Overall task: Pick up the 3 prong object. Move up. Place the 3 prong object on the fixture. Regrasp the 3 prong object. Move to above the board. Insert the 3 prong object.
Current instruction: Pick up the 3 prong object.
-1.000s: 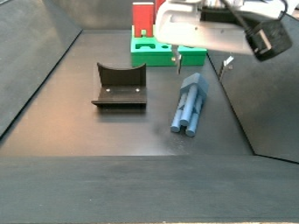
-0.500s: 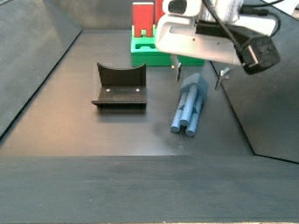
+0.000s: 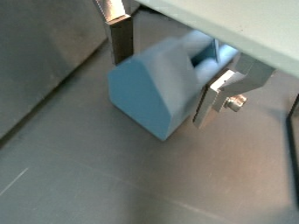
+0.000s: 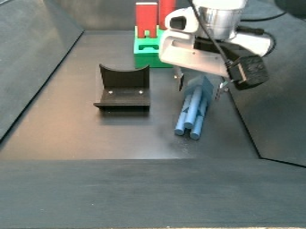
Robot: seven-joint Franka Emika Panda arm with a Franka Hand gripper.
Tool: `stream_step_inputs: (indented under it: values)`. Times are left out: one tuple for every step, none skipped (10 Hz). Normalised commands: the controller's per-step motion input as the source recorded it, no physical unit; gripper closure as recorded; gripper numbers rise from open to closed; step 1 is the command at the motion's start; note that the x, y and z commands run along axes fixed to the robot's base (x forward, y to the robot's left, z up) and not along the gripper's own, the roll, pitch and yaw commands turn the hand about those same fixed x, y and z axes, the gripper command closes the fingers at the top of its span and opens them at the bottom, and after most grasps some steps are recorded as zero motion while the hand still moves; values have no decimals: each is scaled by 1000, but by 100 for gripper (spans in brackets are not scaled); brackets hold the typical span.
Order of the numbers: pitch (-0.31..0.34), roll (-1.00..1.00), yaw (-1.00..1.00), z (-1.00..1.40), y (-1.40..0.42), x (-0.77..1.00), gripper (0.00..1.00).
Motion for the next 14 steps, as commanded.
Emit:
stream_step_inputs:
  values:
    - [-177, -211, -289, -609, 0, 0, 0]
    - [0, -29, 0, 0, 0, 0, 0]
    - [0, -13, 0, 0, 0, 0, 0]
    - [0, 0, 0, 0, 0, 0, 0]
    - [0, 0, 0, 0, 0, 0, 100]
    - [0, 0, 0, 0, 0, 0, 100]
    - [0, 0, 0, 0, 0, 0, 100]
    - [0, 0, 0, 0, 0, 0, 100]
    - [0, 0, 0, 0, 0, 0, 100]
    - [0, 0, 0, 0, 0, 0, 100]
    - [0, 0, 0, 0, 0, 0, 100]
    - [0, 0, 0, 0, 0, 0, 100]
    - [0, 0, 0, 0, 0, 0, 100]
    - [0, 0, 0, 0, 0, 0, 100]
